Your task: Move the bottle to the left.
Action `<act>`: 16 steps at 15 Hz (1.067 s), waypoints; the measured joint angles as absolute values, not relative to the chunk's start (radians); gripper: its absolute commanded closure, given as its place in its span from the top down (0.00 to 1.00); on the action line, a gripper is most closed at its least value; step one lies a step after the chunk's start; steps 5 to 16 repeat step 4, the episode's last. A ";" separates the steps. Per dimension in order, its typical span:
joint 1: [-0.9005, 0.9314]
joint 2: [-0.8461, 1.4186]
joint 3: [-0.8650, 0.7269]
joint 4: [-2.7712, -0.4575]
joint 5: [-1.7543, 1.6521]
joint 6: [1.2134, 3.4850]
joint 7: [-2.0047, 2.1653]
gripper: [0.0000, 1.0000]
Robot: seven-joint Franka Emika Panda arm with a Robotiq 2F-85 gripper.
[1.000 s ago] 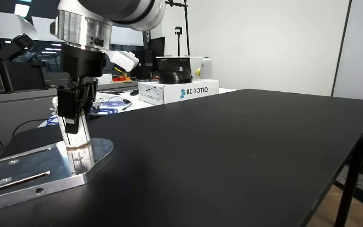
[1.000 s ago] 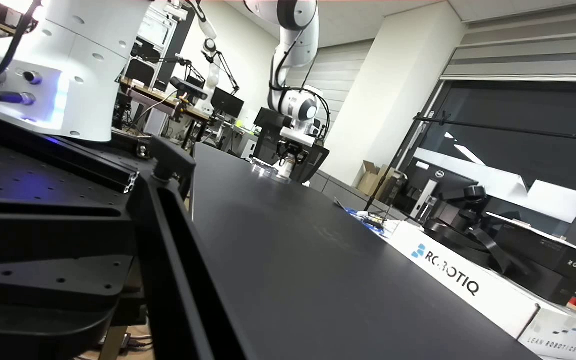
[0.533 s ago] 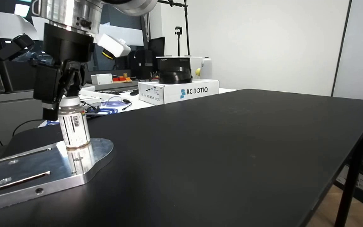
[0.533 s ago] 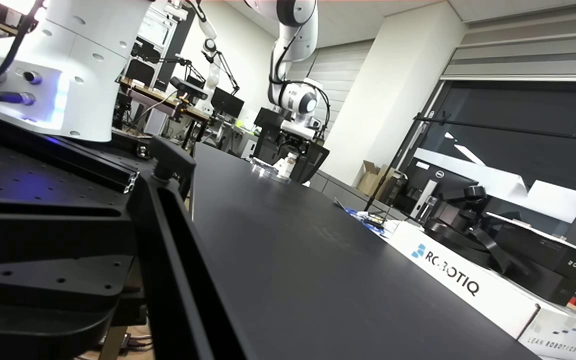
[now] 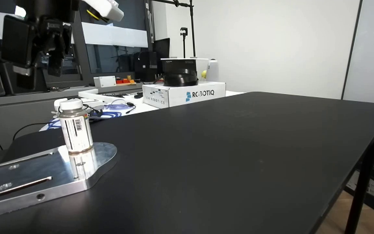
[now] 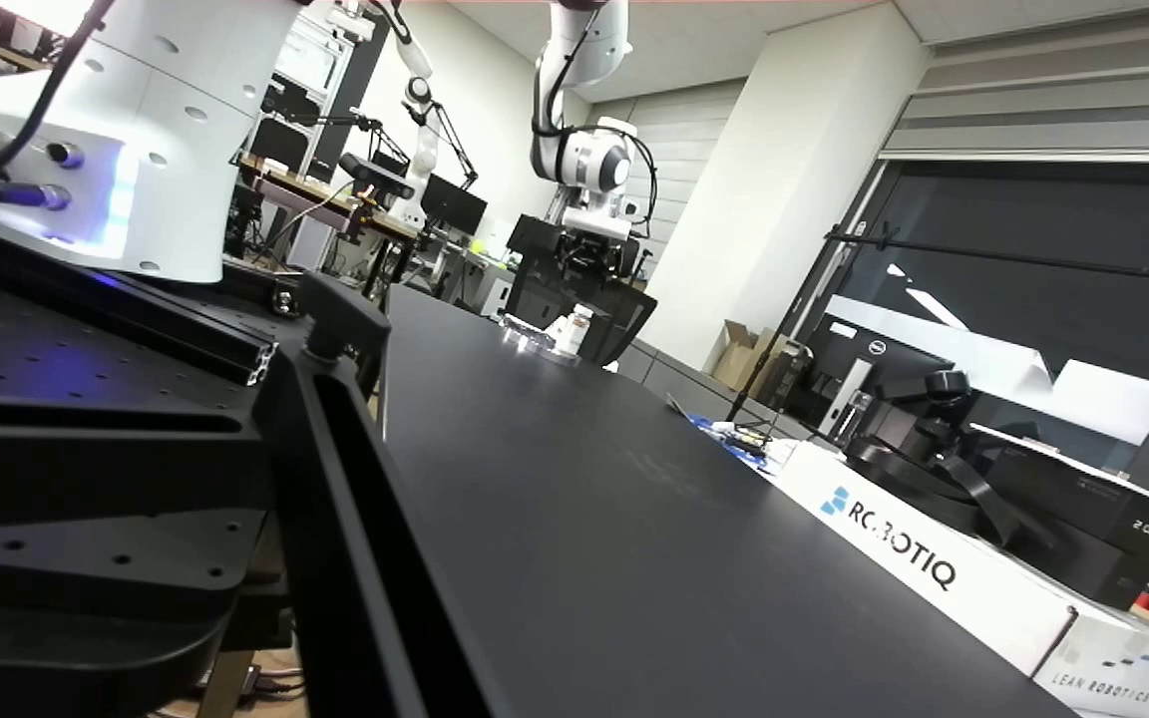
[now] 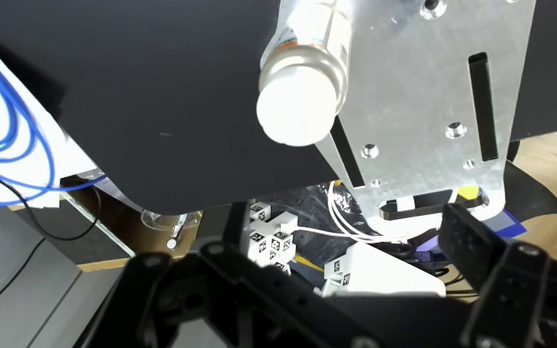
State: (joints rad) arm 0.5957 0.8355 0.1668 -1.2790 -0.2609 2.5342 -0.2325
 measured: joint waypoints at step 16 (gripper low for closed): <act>0.609 0.802 0.152 -1.318 -0.271 2.534 -0.219 1.00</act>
